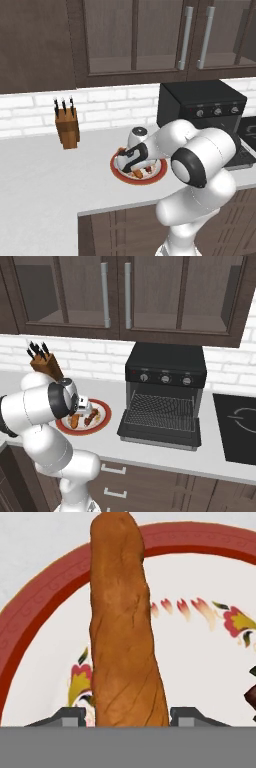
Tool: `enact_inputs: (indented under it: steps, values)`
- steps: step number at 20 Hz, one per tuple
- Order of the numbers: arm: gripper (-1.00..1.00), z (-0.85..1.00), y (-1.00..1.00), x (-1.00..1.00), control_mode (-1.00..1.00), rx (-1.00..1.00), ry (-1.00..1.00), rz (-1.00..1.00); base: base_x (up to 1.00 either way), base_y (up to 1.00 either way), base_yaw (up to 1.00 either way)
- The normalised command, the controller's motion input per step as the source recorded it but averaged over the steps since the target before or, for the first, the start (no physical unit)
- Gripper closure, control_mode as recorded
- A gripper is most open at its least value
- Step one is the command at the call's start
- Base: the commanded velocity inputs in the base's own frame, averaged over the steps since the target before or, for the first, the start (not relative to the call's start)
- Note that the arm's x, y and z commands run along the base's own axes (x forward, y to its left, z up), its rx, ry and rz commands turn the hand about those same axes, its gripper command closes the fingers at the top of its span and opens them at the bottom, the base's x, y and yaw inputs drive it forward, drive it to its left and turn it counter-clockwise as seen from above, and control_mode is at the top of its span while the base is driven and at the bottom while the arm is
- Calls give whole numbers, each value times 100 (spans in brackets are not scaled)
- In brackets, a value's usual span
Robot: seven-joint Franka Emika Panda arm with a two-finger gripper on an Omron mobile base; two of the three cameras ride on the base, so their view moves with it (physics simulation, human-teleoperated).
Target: Pick up the kebab skewer and baguette bread, and place them inside the toaster oven. Close the toaster oven door and start by setting the timer.
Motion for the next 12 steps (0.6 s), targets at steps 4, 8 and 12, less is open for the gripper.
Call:
enact_inputs:
  steps: [4,8,12]
  values:
    - [100,0,0,0,-100,0,0,0,0,0,0]
    - [100,25,0,-1,-100,0,0,0,0,0,0]
    - [100,73,-4,-18,-100,0,0,-3,0,0,0]
